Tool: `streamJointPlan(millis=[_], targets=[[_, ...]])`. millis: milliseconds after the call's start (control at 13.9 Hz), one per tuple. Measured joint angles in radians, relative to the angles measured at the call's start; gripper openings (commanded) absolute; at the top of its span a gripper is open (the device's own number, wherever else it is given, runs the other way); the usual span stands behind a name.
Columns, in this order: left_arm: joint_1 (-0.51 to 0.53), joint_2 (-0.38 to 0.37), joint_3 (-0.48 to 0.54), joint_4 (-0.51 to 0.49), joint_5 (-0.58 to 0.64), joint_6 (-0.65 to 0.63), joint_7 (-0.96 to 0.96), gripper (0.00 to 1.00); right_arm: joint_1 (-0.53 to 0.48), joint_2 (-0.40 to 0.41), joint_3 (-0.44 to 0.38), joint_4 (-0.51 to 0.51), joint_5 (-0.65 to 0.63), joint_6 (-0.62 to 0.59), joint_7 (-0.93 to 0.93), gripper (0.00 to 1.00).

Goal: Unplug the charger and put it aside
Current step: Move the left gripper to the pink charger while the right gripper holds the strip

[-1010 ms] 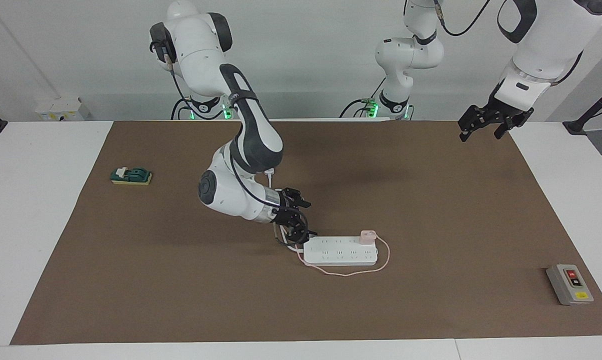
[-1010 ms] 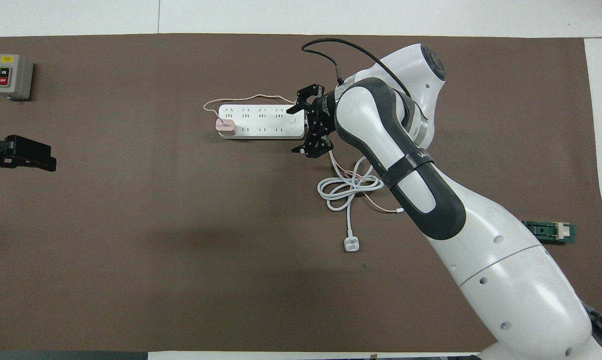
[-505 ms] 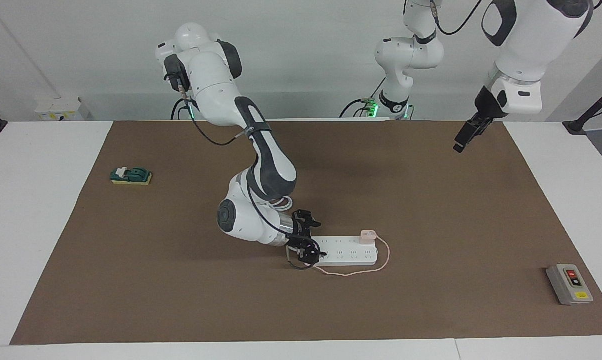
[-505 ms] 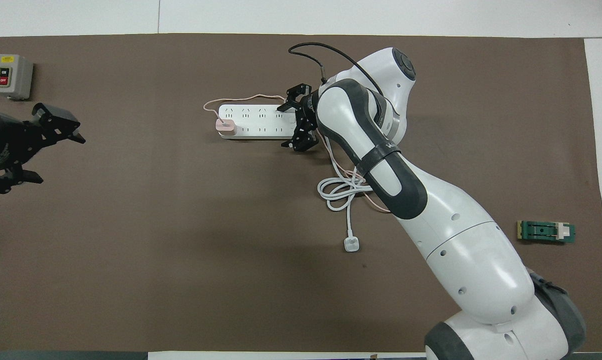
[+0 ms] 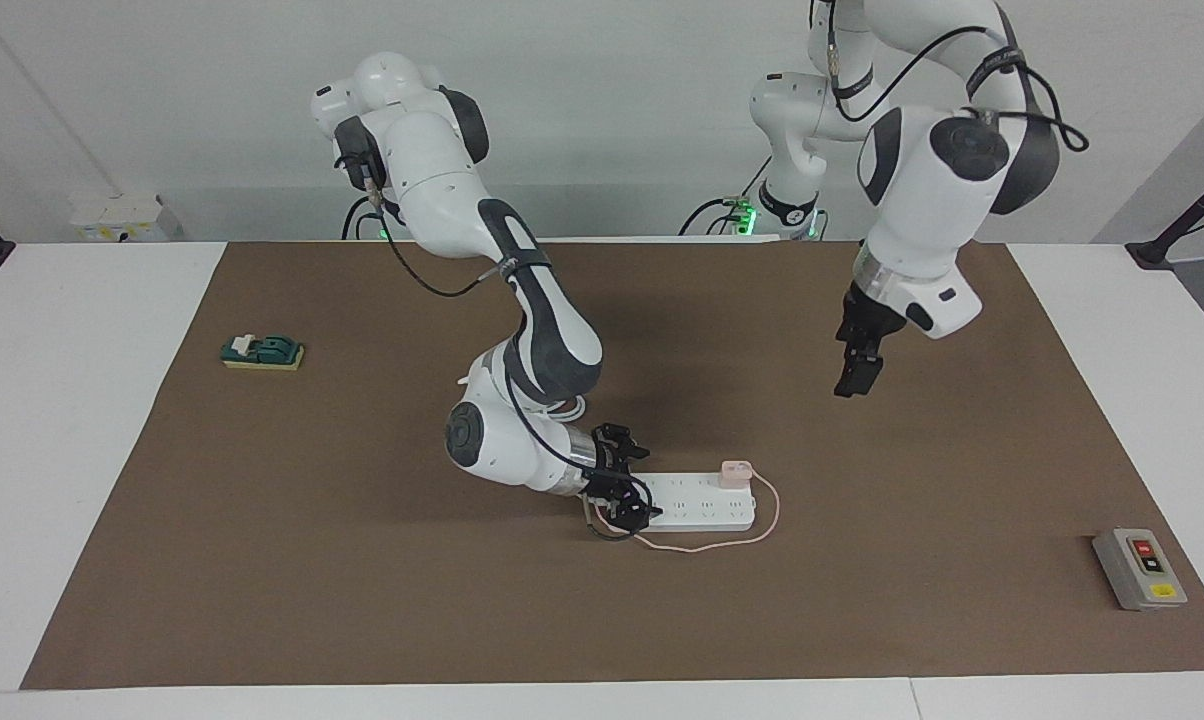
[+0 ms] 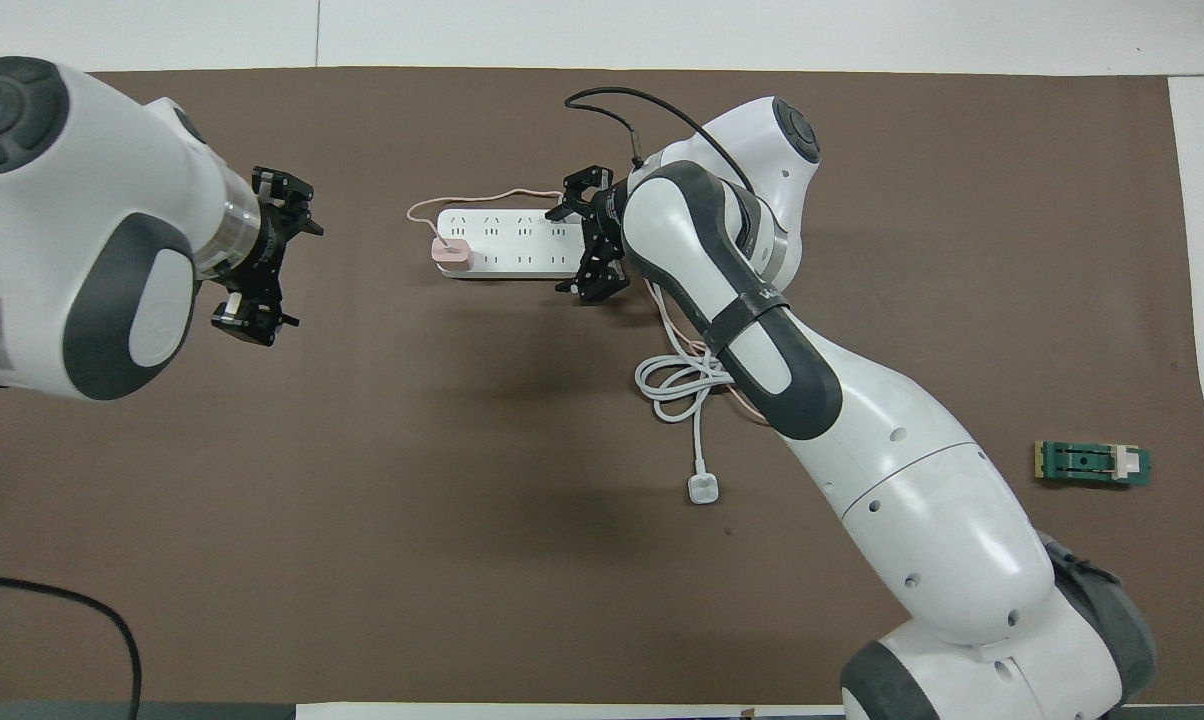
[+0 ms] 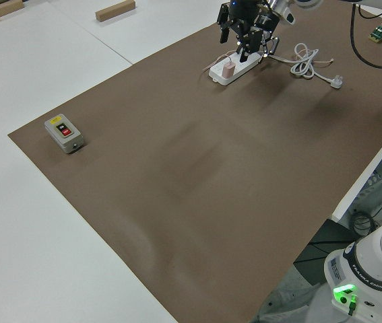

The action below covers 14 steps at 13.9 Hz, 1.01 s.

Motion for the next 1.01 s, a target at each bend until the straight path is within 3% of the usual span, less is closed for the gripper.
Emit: streamJointPlan(millis=[216,505,722,1010], targets=[[-0.024,0.137,0.001,0.054,-0.035,0.04,-0.133,1.0,-0.002,0.013,-0.003,0.02,0.0,0.001,-0.004,1.0],[-0.07,0.292,0.002,0.197,-0.037,0.041,-0.266,1.0,-0.005,0.023,-0.006,0.037,0.0,0.002,-0.006,1.0],[-0.071,0.339,0.007,0.262,-0.037,0.034,-0.279,1.0,-0.004,0.029,-0.006,0.041,0.0,0.01,-0.03,1.0],[-0.071,0.347,0.009,0.282,-0.037,0.033,-0.287,1.0,-0.001,0.038,-0.005,0.041,0.0,0.031,-0.042,1.0]])
